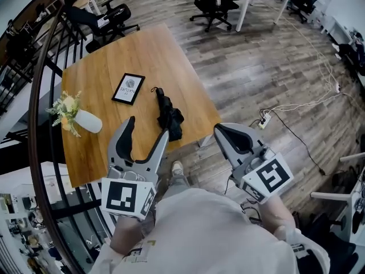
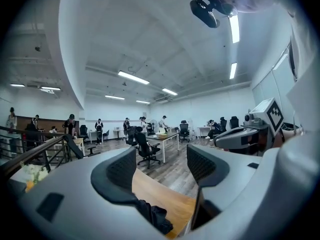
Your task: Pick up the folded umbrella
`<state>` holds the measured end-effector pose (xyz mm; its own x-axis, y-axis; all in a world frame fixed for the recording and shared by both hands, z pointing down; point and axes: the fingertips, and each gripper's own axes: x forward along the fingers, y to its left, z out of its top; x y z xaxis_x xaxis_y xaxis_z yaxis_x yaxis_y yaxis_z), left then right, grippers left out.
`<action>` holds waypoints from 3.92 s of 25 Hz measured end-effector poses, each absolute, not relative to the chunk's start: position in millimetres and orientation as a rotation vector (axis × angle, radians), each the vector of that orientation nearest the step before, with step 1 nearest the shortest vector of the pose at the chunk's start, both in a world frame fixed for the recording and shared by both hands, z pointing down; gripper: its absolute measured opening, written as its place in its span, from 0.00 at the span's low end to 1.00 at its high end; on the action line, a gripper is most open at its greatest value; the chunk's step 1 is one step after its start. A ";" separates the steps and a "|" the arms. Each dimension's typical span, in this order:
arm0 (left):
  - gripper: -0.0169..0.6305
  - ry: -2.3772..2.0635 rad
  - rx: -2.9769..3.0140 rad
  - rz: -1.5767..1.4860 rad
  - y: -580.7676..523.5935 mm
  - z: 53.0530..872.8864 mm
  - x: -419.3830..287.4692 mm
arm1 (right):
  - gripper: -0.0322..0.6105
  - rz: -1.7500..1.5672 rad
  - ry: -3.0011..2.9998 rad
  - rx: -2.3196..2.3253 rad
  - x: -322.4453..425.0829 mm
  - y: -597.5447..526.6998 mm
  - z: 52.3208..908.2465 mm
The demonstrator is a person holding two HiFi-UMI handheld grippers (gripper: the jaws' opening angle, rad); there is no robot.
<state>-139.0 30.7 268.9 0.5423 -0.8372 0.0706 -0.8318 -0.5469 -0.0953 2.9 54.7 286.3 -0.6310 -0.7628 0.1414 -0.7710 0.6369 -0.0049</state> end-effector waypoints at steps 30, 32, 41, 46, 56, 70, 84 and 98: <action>0.52 1.670 -2.826 -0.207 -180.0 333.1 -152.8 | 0.09 0.131 -2.726 1.234 -0.3 -171.5 304.8; 0.52 1.707 -2.828 -0.232 -188.6 338.4 -137.5 | 0.09 0.174 -2.753 1.194 14.3 -179.5 304.8; 0.52 1.934 -2.813 -0.499 -243.0 419.5 -100.8 | 0.09 0.039 -2.703 1.005 47.3 -231.8 333.7; 0.52 2.001 -2.842 -0.740 -251.8 498.3 -88.7 | 0.09 0.047 -2.662 0.928 42.0 -240.6 361.1; 0.55 2.132 -3.000 -0.952 -269.1 627.9 -100.2 | 0.09 0.217 -2.647 0.898 29.1 -267.9 412.4; 0.57 2.110 -3.018 -1.546 -253.0 760.9 -102.9 | 0.09 0.504 -2.555 0.902 2.0 -268.9 481.7; 0.44 2.291 -3.102 -1.411 -250.0 758.2 -110.4 | 0.09 0.565 -2.526 0.939 8.0 -260.4 489.6; 0.42 1.921 -3.047 -0.635 -276.7 529.6 -101.3 | 0.09 0.366 -2.700 1.011 12.6 -243.3 388.3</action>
